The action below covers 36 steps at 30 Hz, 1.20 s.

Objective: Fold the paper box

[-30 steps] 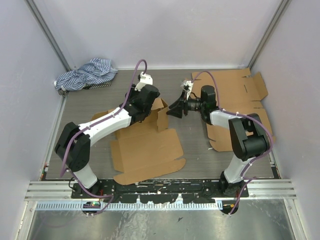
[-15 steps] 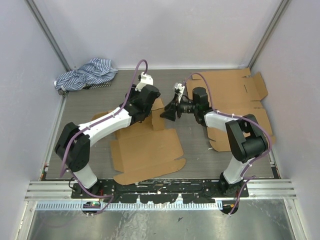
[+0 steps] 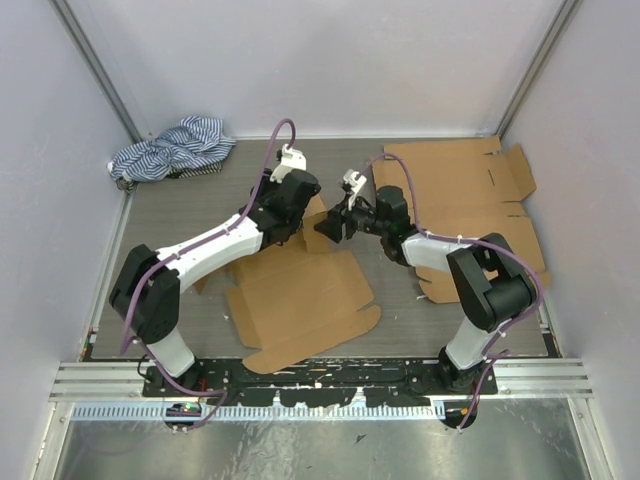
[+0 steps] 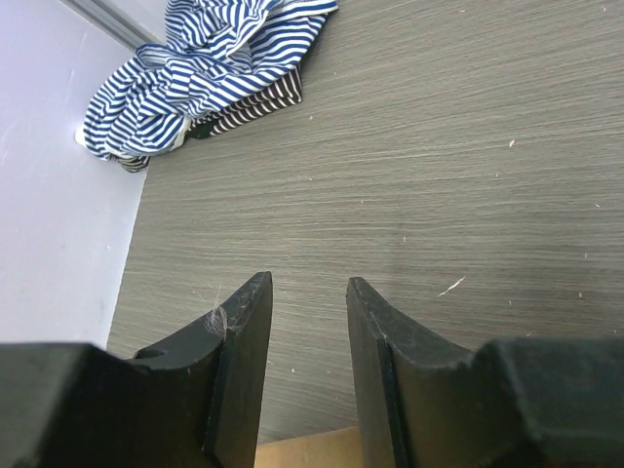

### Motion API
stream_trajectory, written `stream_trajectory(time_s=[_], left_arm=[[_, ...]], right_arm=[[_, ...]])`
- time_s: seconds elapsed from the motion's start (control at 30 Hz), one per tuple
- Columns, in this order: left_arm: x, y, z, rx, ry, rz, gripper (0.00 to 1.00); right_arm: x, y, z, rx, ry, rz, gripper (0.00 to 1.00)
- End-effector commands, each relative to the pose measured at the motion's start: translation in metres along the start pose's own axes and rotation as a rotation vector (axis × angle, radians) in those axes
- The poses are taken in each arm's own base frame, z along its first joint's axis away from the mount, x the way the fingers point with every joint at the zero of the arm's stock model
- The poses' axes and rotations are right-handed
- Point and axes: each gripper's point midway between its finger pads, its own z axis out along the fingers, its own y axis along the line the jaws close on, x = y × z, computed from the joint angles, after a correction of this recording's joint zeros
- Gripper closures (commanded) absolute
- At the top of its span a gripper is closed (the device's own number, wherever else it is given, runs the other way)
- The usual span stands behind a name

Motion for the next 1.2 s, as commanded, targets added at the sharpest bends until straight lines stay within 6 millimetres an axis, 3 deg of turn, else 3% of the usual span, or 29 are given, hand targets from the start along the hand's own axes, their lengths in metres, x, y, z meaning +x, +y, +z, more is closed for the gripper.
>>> stream_trajectory(time_s=[0.0,0.1,0.23,0.3,0.53,0.77,0.93,1.1,1.17], left_arm=[[0.023,-0.027,-0.006,0.104,0.056,0.074,0.55],[0.022,-0.026,-0.007,0.103,0.052,0.074,0.55],[0.021,-0.025,-0.008,0.105,0.05,0.075,0.55],[0.021,-0.026,-0.007,0.106,0.049,0.072,0.55],[0.022,-0.031,-0.01,0.102,0.044,0.102,0.55],[0.013,-0.019,-0.015,0.078,0.016,0.079,0.54],[-0.01,0.006,-0.024,0.058,-0.024,0.007,0.51],[-0.04,0.056,-0.029,0.097,-0.019,-0.225,0.49],[-0.043,0.079,-0.027,0.132,0.005,-0.323,0.48]], right_arm=[[-0.031,0.014,0.007,0.043,-0.125,-0.029,0.49],[-0.031,0.016,0.01,0.085,-0.138,-0.019,0.62],[-0.034,0.002,0.0,0.257,-0.19,0.037,0.85],[-0.032,-0.003,-0.004,0.333,-0.2,0.064,0.91],[-0.017,0.005,0.0,0.534,-0.176,0.06,0.96],[-0.006,-0.014,-0.024,0.759,-0.18,0.063,0.99],[-0.021,-0.018,-0.038,0.814,-0.132,0.047,0.99],[-0.028,-0.022,-0.056,0.847,-0.025,0.109,0.99],[-0.028,-0.025,-0.062,0.845,0.045,0.148,0.99]])
